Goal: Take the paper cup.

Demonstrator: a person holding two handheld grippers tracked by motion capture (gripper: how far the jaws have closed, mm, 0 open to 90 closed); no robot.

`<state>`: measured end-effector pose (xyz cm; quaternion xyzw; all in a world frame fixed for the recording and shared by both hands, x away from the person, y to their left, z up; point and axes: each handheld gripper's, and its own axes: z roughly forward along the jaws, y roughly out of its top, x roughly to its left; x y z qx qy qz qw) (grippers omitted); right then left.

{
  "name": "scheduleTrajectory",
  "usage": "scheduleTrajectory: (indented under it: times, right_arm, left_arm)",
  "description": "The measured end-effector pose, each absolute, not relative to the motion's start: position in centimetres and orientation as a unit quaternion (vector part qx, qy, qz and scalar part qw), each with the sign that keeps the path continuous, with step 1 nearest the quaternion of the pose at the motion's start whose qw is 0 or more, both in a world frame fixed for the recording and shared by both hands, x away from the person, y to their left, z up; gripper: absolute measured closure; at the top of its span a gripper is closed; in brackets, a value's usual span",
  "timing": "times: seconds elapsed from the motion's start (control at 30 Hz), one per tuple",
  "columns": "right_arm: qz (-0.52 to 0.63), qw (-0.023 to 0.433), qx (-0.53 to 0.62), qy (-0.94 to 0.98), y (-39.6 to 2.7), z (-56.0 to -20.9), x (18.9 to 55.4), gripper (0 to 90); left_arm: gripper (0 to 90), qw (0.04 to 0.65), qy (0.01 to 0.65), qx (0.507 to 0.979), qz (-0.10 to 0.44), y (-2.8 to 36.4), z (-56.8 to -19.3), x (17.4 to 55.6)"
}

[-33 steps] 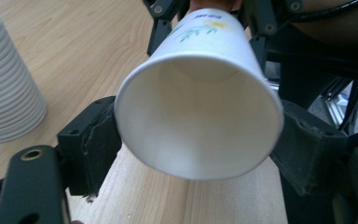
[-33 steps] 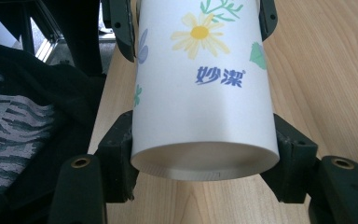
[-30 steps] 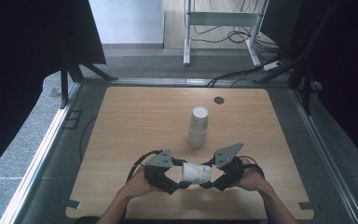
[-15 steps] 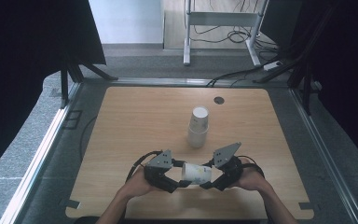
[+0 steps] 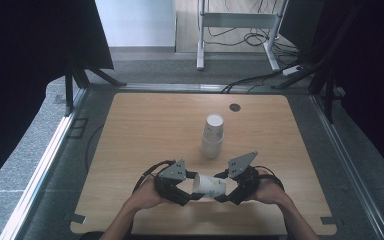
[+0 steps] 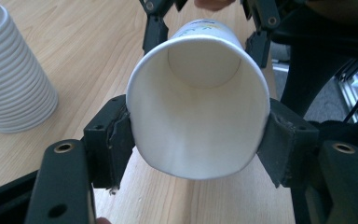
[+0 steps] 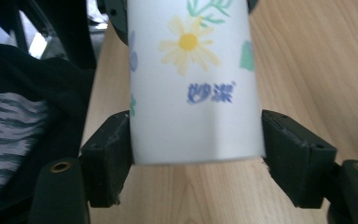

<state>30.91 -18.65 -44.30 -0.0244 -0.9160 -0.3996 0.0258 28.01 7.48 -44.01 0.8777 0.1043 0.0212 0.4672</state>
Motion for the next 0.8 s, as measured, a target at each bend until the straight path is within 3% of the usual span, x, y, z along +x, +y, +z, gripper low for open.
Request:
scheduleTrajectory:
  times: [0.27,0.8]
  right_arm:
    - [-0.362,-0.003,-0.034,-0.932,-18.3,-44.0,30.7,21.4]
    - [-0.264,-0.045,-0.014,-0.963,-15.3,-44.3,29.6,23.5]
  left_arm:
    - [32.8,0.406,0.095,0.908,0.034,6.9,-42.9,28.3]
    - [32.6,0.285,0.049,0.955,0.057,3.9,-40.8,28.7]
